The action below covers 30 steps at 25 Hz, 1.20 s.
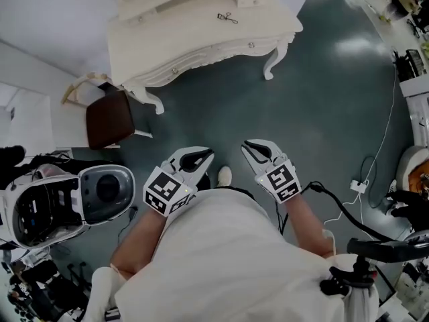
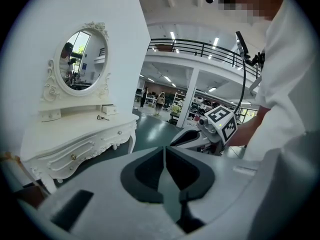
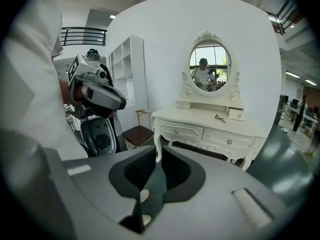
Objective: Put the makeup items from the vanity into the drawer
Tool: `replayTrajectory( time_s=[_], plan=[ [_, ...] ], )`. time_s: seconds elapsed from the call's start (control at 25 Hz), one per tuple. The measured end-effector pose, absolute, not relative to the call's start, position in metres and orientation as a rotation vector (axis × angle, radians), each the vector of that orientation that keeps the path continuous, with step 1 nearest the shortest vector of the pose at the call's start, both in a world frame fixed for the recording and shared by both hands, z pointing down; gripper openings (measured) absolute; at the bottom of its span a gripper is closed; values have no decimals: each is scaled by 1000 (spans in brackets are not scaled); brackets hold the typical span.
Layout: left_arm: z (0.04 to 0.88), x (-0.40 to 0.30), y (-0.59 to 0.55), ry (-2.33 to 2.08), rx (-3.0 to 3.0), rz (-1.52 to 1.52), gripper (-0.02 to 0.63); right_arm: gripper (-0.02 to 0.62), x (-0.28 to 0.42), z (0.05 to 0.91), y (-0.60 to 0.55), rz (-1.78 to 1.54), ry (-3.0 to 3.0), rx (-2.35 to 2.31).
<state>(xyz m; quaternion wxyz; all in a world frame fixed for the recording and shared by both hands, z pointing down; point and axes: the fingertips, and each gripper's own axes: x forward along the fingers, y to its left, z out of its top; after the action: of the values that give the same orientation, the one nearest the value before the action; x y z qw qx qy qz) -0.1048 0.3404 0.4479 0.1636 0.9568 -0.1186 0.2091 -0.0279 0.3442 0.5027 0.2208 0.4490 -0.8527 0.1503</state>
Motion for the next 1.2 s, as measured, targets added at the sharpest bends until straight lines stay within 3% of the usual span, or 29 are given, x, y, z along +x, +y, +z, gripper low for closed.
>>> replayTrajectory(
  time_s=[0.2, 0.76, 1.2],
  plan=[
    [455, -92, 300, -336, 2718, 596, 0, 2, -12, 505, 302, 412, -2346, 1282],
    [437, -82, 133, -191, 2805, 489, 0, 4, 22, 498, 129, 335, -2176, 1351],
    [434, -87, 22, -321, 2734, 468, 0, 32, 67, 521, -25, 342, -2112, 1361]
  ],
)
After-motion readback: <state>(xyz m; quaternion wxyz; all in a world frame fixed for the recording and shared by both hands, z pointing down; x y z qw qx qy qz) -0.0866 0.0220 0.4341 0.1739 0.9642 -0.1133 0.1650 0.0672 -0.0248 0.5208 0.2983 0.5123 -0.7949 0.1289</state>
